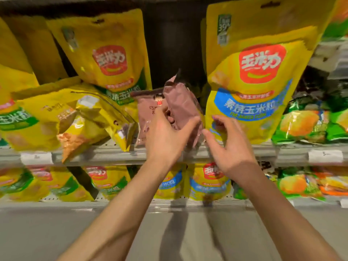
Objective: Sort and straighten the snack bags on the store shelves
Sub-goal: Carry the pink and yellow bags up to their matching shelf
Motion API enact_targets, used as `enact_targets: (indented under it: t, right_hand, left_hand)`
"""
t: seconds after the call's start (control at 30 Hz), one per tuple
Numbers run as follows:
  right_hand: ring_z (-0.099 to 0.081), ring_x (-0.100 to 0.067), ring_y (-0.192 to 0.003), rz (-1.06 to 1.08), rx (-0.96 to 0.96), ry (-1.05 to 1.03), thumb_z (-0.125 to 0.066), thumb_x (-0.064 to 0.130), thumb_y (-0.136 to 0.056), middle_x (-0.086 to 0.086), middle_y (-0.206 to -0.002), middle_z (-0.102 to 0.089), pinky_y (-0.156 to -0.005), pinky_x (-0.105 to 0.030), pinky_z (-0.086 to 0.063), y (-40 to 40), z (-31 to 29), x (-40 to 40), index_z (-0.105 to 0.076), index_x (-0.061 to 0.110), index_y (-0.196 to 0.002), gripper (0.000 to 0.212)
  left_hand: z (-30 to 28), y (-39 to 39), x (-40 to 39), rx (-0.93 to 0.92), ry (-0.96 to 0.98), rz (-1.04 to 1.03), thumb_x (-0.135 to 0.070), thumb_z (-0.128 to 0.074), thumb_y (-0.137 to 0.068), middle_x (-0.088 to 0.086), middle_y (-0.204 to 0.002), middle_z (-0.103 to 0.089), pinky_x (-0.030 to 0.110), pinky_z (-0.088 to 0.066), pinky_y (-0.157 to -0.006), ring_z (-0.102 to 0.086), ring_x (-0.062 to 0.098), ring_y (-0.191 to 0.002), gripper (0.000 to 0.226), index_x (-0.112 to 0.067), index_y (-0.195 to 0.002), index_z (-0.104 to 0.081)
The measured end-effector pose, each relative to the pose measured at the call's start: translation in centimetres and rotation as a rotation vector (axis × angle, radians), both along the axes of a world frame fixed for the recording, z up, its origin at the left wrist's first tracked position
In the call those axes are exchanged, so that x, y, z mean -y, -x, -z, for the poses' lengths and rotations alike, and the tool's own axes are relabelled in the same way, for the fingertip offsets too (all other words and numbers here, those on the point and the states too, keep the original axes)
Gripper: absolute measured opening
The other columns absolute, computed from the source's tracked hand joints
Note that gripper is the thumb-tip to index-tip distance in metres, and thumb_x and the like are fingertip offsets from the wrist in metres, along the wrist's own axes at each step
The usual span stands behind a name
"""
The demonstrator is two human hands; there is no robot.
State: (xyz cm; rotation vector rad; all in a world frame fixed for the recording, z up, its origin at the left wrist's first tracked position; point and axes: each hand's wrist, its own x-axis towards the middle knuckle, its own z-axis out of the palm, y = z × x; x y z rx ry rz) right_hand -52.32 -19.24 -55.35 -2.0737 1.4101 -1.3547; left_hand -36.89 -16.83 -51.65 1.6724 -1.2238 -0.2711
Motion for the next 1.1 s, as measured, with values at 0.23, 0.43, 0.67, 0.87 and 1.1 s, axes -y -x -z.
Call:
enact_targets:
  t: [0.23,0.43,0.67,0.87,1.1]
  right_hand:
    - [-0.056,-0.01,-0.119,-0.05,0.04,-0.152,-0.068,0.031,-0.096,0.005,-0.124,-0.056,-0.103,-0.021,-0.038,1.1,-0.8,-1.2,-0.056,0.018,-0.139,0.046]
    - [-0.056,-0.01,-0.123,-0.083,0.068,-0.214,-0.065,0.038,-0.097,0.004,-0.133,-0.059,-0.106,-0.029,-0.043,1.1,-1.5,-0.9,-0.054,0.019,-0.141,0.049]
    - [-0.056,-0.013,-0.126,-0.099,0.059,-0.246,-0.062,0.041,-0.097,0.001,-0.136,-0.059,-0.11,-0.04,-0.044,-0.3,-1.2,-0.9,-0.053,0.021,-0.141,0.049]
    - [-0.056,-0.024,-0.13,-0.067,-0.101,-0.308,-0.056,0.051,-0.098,-0.007,-0.146,-0.056,-0.109,-0.04,-0.045,-5.5,-2.3,1.5,-0.05,0.014,-0.145,0.06]
    - [-0.064,-0.033,-0.118,-0.03,-0.001,-0.524,-0.062,0.061,-0.092,-0.011,-0.126,-0.07,-0.094,-0.039,-0.049,-10.5,-3.1,3.8,-0.058,0.011,-0.129,0.063]
  left_hand:
    - [0.3,2.0,0.7,-0.051,-0.024,-0.091,-0.064,-0.077,-0.073,0.001,-0.118,-0.072,0.041,-0.053,-0.092,-0.067,0.027,-0.113,0.066,-0.021,-0.119,-0.059]
    - [-1.5,0.4,-1.6,-0.206,0.068,-0.091,-0.052,-0.08,-0.079,-0.01,-0.103,-0.075,0.031,-0.053,-0.084,-0.07,0.013,-0.096,0.048,-0.024,-0.114,-0.065]
    - [-3.2,-3.9,-7.2,-0.371,0.119,0.021,-0.025,-0.081,-0.087,-0.016,-0.091,-0.075,0.008,-0.05,-0.07,-0.069,-0.013,-0.077,0.028,-0.017,-0.111,-0.069]
    - [-3.0,-7.7,-10.8,-0.316,0.137,-0.017,-0.03,-0.08,-0.085,-0.01,-0.1,-0.079,0.029,-0.056,-0.09,-0.073,0.004,-0.095,0.029,-0.02,-0.111,-0.072]
    - [-2.7,-10.3,-12.5,-0.327,0.154,-0.03,-0.028,-0.08,-0.086,-0.013,-0.105,-0.077,0.029,-0.058,-0.089,-0.072,-0.001,-0.095,0.034,-0.027,-0.117,-0.065]
